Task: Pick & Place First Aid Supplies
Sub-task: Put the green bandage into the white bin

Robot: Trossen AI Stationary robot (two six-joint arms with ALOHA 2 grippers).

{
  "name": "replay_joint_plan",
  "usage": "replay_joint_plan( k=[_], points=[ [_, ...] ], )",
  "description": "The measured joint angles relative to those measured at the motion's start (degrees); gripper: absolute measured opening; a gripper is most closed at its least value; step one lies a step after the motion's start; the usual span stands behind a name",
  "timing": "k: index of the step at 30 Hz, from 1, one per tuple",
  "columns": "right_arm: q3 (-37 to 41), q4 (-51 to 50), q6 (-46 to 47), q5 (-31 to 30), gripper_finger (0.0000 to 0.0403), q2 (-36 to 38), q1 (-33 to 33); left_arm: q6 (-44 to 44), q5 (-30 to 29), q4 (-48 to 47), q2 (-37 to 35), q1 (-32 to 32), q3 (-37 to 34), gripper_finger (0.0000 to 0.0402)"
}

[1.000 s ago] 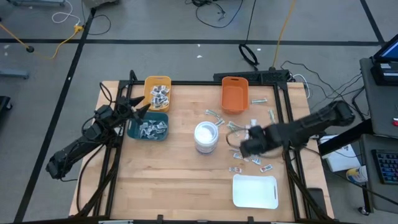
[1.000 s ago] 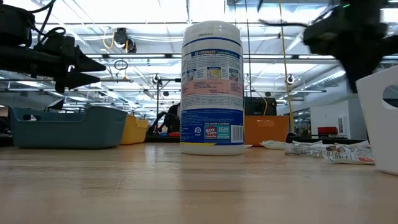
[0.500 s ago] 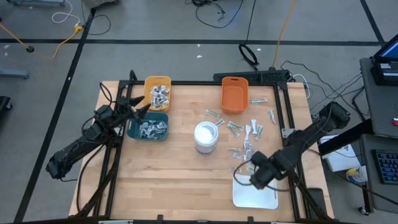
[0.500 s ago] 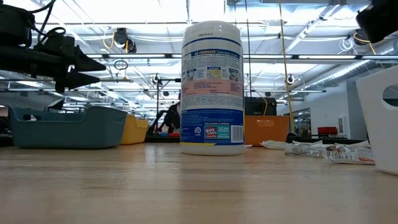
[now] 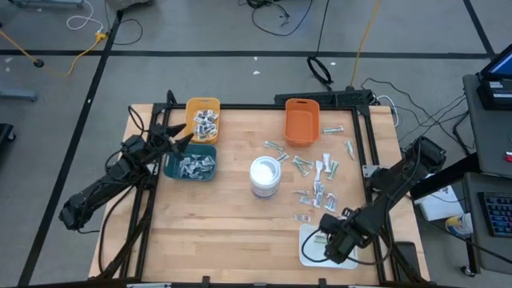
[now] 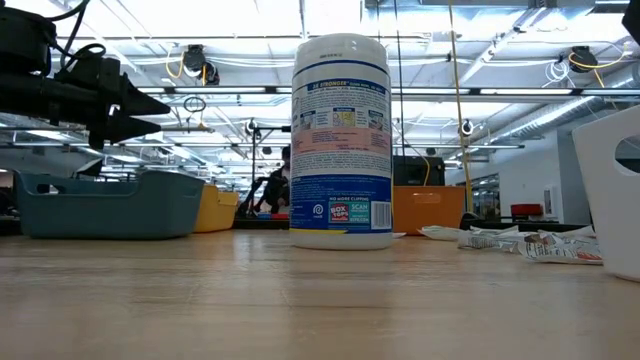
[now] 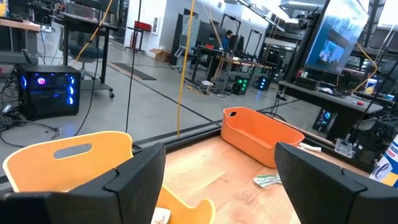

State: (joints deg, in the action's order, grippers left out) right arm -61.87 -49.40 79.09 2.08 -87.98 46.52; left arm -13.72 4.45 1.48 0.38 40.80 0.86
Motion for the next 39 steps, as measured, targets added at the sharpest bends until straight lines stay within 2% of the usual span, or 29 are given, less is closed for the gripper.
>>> replay_joint_plan(
  k=[5, 8, 15, 19, 23, 30, 39],
  points=[
    [0.00, -0.11, -0.50, 1.21, 0.0022, -0.03, 0.02, 0.00, 0.00, 0.01, 0.00, 0.00, 0.00, 0.0315],
    [0.00, 0.04, -0.73, 1.17, 0.0066, 0.00, 0.07, 0.00, 0.00, 0.00, 0.00, -0.01, 0.00, 0.0322],
    [0.00, -0.40, -3.61, 1.10, 0.0202, 0.64, -0.05, 0.00, 0.00, 0.01, 0.00, 0.00, 0.00, 0.0330],
    [-0.70, -2.24, -6.24, 1.23, 0.0245, 2.43, -1.79, 0.00, 0.00, 0.01, 0.00, 0.00, 0.00, 0.0324],
    [-1.53, -4.50, -9.21, 1.21, 0.0255, 4.20, -4.89, 0.00, -0.01, 0.00, -0.02, -0.01, 0.00, 0.0316],
    [-1.53, -8.83, -17.60, 1.21, 0.0243, 6.76, -11.94, 0.00, 0.00, 0.01, -0.02, 0.00, 0.00, 0.0308],
    [-1.53, -15.22, -28.21, 1.08, 0.0229, 10.89, -28.03, 0.00, -0.02, 0.01, -0.02, -0.02, 0.00, 0.0328]
  ],
)
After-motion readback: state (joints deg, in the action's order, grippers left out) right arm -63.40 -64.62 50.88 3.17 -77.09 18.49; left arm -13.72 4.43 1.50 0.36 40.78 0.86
